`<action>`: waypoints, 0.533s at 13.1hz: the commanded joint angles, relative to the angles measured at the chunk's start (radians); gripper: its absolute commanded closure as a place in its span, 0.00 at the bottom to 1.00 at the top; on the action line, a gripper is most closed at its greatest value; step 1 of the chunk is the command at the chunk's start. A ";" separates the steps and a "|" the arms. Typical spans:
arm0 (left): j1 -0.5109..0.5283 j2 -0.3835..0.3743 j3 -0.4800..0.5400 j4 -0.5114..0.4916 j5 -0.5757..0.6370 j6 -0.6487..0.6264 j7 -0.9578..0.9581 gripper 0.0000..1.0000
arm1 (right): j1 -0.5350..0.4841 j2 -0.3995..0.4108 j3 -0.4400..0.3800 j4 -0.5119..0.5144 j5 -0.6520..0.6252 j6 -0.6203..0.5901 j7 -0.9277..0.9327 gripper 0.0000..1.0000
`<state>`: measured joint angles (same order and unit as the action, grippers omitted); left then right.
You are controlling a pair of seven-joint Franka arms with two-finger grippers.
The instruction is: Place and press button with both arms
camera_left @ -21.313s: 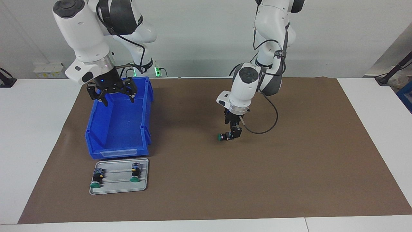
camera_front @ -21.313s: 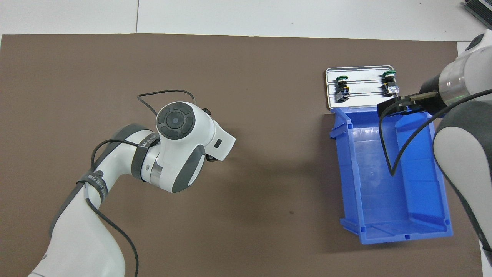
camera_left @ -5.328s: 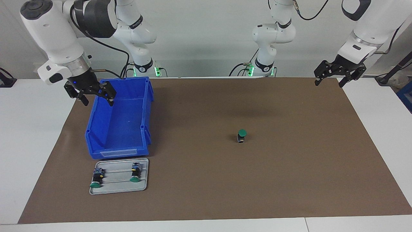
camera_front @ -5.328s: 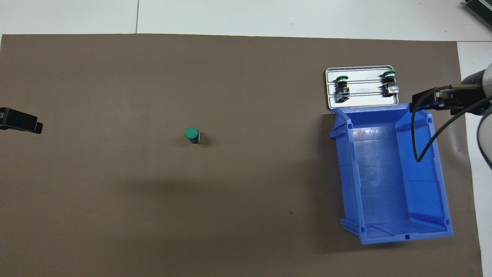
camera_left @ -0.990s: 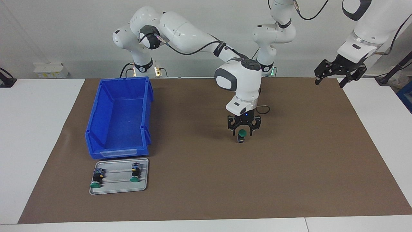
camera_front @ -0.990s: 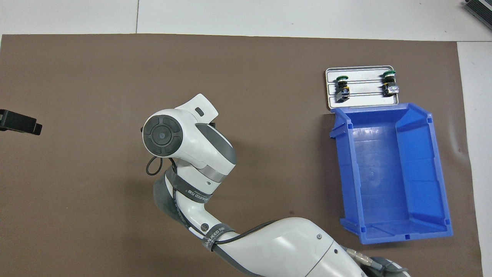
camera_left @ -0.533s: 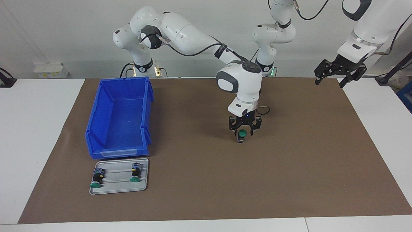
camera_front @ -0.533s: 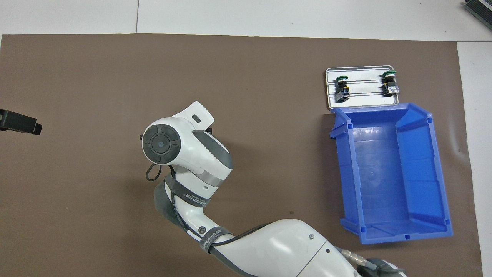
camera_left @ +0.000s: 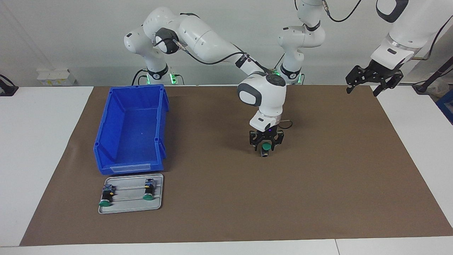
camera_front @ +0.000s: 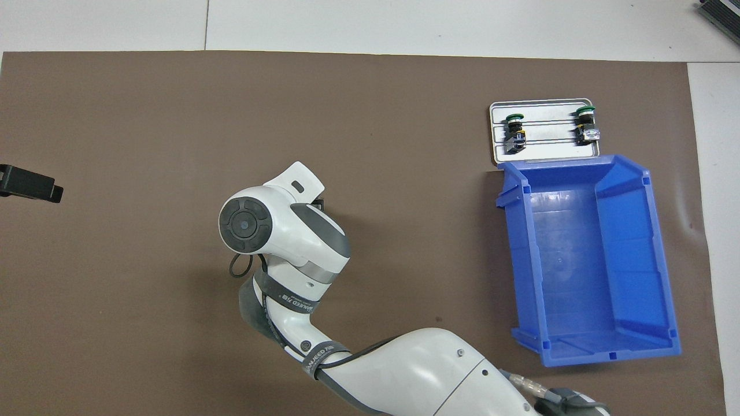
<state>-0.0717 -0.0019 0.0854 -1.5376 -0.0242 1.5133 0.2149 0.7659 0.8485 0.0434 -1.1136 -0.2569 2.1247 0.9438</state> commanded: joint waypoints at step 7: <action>0.010 -0.029 -0.007 -0.032 0.015 0.005 0.012 0.00 | -0.010 -0.002 0.007 -0.020 0.007 0.032 0.021 0.25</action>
<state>-0.0717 -0.0019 0.0854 -1.5376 -0.0242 1.5133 0.2149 0.7648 0.8486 0.0433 -1.1183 -0.2550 2.1285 0.9512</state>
